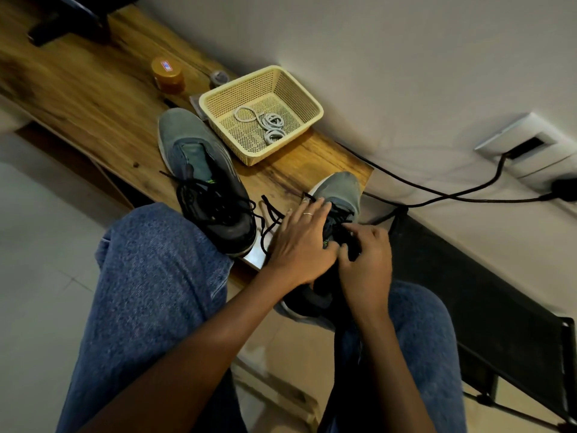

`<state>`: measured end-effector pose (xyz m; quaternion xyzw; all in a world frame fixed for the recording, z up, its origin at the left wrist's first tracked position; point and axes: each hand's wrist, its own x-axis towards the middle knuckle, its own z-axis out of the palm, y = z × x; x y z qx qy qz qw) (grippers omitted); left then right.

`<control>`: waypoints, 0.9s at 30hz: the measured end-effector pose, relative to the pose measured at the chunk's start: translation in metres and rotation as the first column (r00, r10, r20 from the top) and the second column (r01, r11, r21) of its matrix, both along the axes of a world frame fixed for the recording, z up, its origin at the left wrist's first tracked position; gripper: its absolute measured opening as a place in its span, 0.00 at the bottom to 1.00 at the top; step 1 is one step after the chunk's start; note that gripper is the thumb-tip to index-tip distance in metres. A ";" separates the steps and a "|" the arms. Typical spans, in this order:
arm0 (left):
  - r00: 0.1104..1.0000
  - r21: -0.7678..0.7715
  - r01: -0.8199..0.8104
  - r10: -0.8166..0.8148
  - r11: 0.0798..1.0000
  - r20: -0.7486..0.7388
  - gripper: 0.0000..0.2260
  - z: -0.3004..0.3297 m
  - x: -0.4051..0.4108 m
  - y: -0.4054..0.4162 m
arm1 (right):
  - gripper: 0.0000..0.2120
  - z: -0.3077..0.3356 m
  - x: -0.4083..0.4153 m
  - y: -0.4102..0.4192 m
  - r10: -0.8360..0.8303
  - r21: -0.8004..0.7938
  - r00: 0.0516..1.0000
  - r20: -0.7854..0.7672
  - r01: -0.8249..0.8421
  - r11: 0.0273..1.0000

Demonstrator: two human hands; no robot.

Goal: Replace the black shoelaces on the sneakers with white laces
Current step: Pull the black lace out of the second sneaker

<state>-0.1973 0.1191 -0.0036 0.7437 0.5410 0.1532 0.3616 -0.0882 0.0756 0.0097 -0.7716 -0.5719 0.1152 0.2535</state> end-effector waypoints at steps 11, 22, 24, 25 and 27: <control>0.981 -0.029 0.125 -0.128 0.992 -0.148 0.28 -0.002 -0.002 -0.001 | 0.04 -0.006 0.010 0.023 0.155 0.023 0.946 0.286 -0.169 0.985; 0.980 -0.068 0.163 -0.169 0.984 -0.105 0.27 0.002 0.001 -0.002 | 0.01 -0.001 0.013 0.018 -0.488 -0.113 0.665 -0.566 0.524 0.844; 0.984 -0.062 0.140 -0.145 0.988 -0.103 0.27 0.001 0.001 -0.002 | 0.07 0.005 0.009 0.015 -0.333 -0.025 0.834 -0.440 0.360 0.933; 0.986 -0.050 0.126 -0.131 0.991 -0.105 0.27 0.001 0.001 -0.002 | 0.09 0.008 0.007 0.015 -0.223 0.015 0.905 -0.361 0.245 0.969; 0.989 -0.002 0.095 -0.095 0.995 -0.116 0.28 0.002 0.000 -0.002 | 0.11 0.012 0.004 0.015 -0.060 0.015 0.984 -0.169 0.063 0.998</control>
